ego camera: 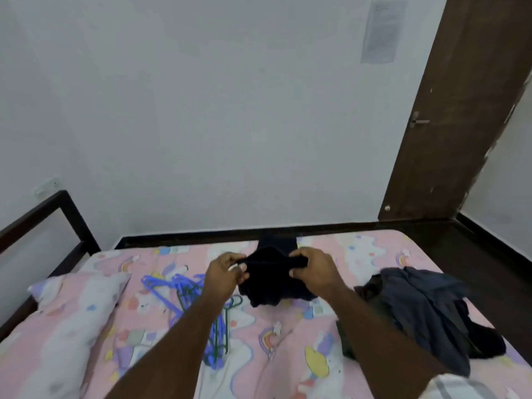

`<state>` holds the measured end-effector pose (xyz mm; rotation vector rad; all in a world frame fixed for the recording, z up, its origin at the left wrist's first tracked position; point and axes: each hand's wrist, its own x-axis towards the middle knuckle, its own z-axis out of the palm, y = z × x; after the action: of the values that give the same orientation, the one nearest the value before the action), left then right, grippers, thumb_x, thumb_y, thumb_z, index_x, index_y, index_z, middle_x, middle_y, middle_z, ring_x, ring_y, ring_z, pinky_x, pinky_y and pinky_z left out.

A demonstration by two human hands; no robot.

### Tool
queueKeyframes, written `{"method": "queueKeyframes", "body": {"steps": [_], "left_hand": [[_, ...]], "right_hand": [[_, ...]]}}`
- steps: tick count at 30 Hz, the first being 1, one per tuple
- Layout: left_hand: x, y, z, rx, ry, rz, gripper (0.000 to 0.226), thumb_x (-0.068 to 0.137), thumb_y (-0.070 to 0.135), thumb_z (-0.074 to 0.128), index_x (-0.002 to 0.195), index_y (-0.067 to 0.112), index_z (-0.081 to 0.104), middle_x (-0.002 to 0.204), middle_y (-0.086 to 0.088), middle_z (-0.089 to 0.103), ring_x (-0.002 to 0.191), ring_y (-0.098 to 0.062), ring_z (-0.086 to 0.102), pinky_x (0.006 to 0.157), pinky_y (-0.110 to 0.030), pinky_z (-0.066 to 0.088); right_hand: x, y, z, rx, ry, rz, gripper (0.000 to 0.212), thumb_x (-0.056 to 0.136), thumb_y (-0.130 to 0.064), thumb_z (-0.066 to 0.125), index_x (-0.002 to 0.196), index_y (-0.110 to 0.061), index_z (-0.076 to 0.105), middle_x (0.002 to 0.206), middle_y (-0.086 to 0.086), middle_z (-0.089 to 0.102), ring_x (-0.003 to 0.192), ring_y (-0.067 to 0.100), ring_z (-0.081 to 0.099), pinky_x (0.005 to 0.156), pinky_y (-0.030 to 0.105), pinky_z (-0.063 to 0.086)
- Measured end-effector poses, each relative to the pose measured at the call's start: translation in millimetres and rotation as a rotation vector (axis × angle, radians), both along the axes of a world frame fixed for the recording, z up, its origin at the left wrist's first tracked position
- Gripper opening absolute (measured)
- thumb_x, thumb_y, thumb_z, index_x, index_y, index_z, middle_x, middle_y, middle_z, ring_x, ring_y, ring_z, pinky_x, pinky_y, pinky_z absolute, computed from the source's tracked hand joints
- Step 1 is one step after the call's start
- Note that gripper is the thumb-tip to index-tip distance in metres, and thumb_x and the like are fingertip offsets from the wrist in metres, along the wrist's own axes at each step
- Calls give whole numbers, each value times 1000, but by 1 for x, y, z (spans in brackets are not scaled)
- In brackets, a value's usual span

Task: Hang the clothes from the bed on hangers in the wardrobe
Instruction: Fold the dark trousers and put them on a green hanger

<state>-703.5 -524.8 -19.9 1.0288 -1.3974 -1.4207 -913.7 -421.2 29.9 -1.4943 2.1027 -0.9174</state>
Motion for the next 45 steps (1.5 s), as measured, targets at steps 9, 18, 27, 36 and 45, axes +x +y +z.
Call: {"method": "queueKeyframes", "body": {"steps": [9,18,27,36,45], "left_hand": [[26,110,-114,265,-197,-34,21,90,-15,56,98,1,66,99,-13,68,70,-22,71,62,-24,53],[34,181,-168,360,-284,19,21,88,-11,64,100,6,70,111,-13,72,86,-33,73,76,-33,58],[33,235,-192,385,-367,6,22,90,-9,63,102,8,69,112,-10,71,85,-33,74,79,-36,59],[35,246,-168,456,-410,-59,17,89,-11,63,105,-4,66,105,-24,71,76,-31,74,65,-29,57],[-5,173,-122,332,-372,-25,12,93,-8,58,97,0,65,86,-15,70,68,-24,67,58,-25,52]], "right_hand": [[22,100,-129,289,-55,40,38,81,-7,74,117,-17,68,113,-1,70,96,9,60,78,10,39],[24,163,-191,354,-87,65,38,82,-5,71,117,-18,69,116,0,71,107,17,64,83,12,39],[22,212,-216,413,-112,63,43,79,-4,74,119,-18,70,116,-1,72,106,16,65,88,19,46],[12,223,-201,476,-144,132,44,73,-9,81,114,-20,69,110,-2,73,97,13,66,78,20,50],[-20,152,-155,315,-126,80,30,77,-2,71,101,-18,69,91,-4,68,81,12,62,64,15,48]]}}
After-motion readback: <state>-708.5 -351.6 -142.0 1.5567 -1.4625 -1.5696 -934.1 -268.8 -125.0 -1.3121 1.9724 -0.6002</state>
